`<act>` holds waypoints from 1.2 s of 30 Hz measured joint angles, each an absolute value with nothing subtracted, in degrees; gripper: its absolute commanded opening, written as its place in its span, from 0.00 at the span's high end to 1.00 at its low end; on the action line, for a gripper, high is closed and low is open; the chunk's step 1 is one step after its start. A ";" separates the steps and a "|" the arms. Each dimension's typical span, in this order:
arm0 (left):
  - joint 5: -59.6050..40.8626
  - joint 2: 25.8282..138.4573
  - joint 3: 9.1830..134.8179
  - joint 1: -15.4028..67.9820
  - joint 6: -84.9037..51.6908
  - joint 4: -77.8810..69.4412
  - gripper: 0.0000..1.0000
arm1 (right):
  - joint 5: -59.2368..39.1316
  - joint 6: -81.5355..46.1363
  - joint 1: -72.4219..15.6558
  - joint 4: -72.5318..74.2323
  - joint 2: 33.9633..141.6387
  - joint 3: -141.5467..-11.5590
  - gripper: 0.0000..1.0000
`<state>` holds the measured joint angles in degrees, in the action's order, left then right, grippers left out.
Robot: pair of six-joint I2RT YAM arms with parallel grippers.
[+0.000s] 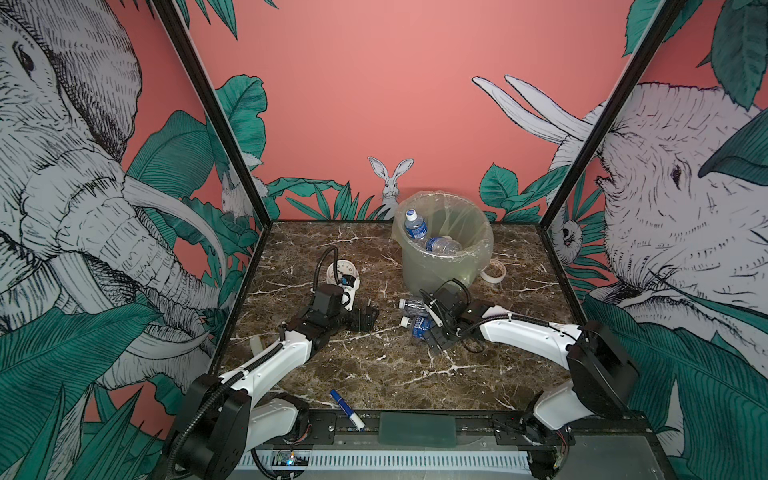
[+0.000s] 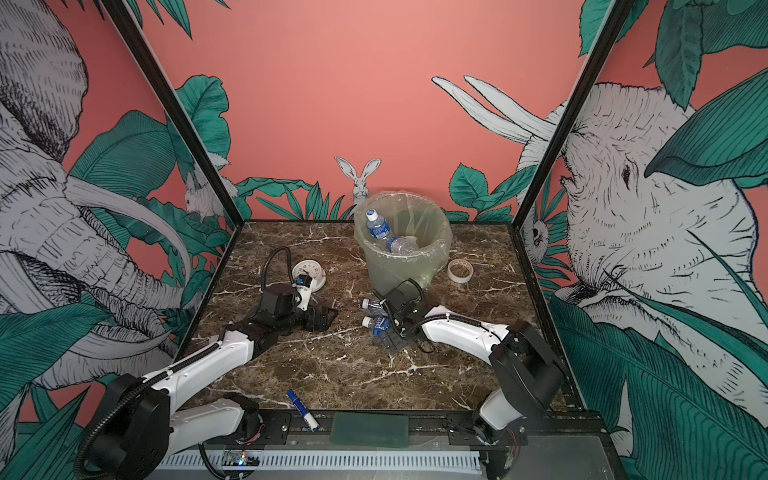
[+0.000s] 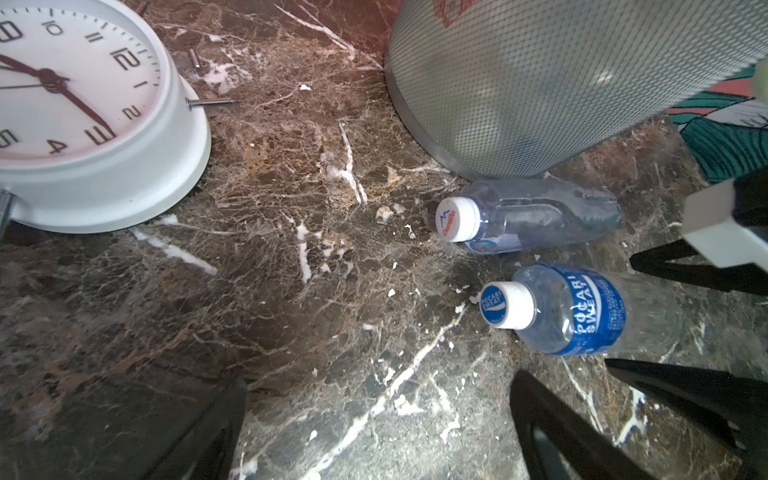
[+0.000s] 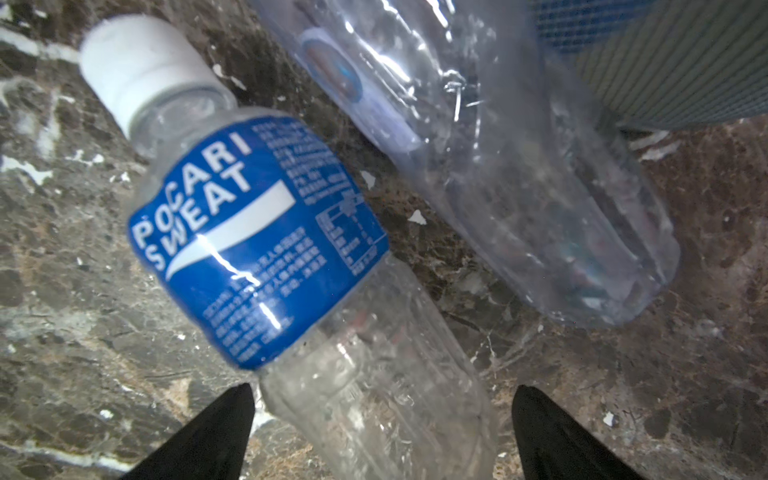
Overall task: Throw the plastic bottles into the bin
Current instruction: 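Close the right gripper on the Pocari Sweat bottle beside the clear bottle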
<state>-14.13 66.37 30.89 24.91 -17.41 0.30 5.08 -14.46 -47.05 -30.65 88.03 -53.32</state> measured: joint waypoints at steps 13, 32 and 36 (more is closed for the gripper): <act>-14.13 65.39 30.63 24.67 -17.41 0.32 0.00 | 4.43 -12.82 -47.46 -30.09 92.60 -58.41 0.01; -14.15 65.39 30.59 24.53 -17.41 0.32 0.00 | 1.02 -12.43 -49.30 -29.32 98.67 -58.41 0.11; -14.15 65.39 30.57 24.53 -17.41 0.32 0.00 | 0.12 -12.56 -49.34 -29.12 99.70 -58.57 0.17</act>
<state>-14.15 65.39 30.57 24.53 -17.41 0.32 0.12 -12.56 -49.34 -29.12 99.70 -58.57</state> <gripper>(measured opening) 0.996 0.858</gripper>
